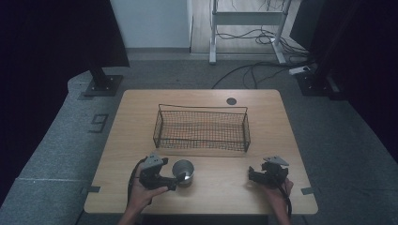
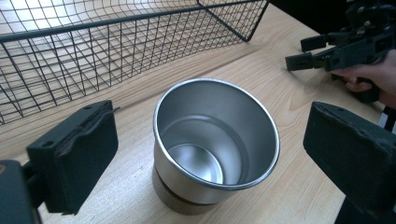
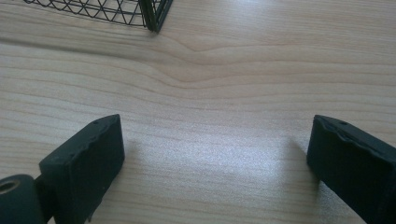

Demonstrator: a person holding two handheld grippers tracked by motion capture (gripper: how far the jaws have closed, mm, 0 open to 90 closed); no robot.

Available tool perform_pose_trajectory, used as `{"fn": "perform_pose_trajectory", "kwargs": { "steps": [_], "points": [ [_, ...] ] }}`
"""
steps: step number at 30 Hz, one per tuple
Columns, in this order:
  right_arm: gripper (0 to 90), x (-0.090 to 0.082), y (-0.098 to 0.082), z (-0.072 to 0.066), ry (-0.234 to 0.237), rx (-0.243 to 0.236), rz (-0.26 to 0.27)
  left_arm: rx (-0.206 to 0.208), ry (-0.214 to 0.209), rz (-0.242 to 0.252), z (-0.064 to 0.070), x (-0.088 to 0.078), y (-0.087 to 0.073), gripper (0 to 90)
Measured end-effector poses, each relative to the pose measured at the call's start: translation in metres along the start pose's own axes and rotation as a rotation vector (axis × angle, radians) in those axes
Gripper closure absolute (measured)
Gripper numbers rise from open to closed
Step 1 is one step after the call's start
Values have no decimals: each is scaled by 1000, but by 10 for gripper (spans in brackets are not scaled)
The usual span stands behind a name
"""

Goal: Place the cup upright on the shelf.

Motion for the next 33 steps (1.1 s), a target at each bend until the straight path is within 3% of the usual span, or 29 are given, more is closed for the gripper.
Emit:
{"fn": "perform_pose_trajectory", "kwargs": {
  "steps": [11, 33],
  "points": [
    [42, 0, 0, 0, 0, -1, -1, 29, 19, -35, 6, 11, -4, 7],
    [42, 0, 0, 0, 0, -1, -1, 54, 48, -64, 1, 40, -12, 4]
  ]
}}
Point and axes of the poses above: each handheld gripper's, and its own axes: x roughly forward along the jaws, y roughly out of its top, z roughly to its right, the point moved 6 cm from there along x, roughly forward along the jaws, and after that the axes turned 13 degrees about -y, right-handed, at the moved point
